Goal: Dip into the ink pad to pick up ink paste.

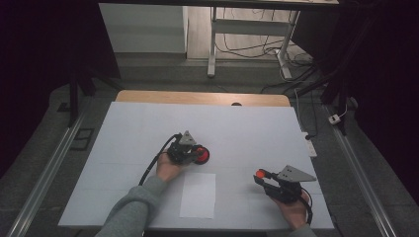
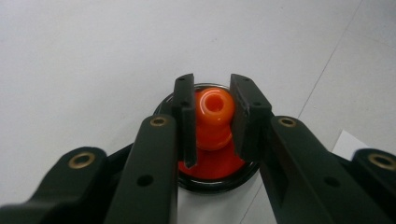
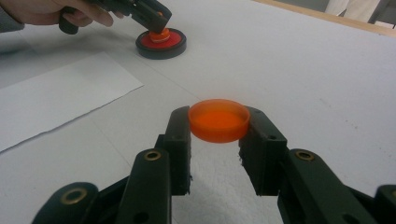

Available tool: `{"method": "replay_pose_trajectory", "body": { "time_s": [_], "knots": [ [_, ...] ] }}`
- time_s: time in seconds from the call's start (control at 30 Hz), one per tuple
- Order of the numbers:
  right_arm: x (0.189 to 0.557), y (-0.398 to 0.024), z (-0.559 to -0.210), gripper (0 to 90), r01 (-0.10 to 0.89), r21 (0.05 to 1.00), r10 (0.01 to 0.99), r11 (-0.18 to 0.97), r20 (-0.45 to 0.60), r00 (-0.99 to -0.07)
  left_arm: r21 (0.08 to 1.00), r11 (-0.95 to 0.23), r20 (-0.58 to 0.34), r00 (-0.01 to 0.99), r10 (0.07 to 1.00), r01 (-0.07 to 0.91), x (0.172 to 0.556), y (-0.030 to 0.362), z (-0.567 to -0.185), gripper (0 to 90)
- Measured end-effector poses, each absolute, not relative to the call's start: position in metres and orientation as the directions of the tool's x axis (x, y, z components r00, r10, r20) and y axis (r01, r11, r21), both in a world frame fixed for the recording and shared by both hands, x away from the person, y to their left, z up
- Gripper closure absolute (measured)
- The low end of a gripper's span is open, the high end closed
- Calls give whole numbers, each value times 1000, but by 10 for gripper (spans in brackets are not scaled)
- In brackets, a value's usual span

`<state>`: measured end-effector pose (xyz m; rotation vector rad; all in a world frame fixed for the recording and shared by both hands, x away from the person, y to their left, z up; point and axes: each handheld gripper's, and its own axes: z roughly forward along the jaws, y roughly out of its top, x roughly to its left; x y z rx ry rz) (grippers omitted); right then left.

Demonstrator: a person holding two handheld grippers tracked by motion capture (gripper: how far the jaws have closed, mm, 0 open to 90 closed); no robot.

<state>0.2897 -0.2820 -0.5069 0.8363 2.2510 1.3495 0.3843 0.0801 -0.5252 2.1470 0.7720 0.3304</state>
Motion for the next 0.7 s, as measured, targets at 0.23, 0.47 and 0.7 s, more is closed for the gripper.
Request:
{"method": "replay_pose_trajectory", "body": {
  "time_s": [0.23, 0.47, 0.7],
  "knots": [
    [289, -282, -506, 645, 289, 887, 665, 360, -26, -747, 773, -477, -35, 779, 626, 418, 385, 81, -526, 736],
    [289, -283, -506, 644, 292, 889, 672, 352, -23, -740, 772, -478, -35, 780, 625, 418, 385, 81, -526, 736],
    [290, -283, -506, 645, 293, 890, 670, 351, -20, -742, 770, -489, -22, 783, 622, 410, 385, 80, -525, 736]
  ]
}}
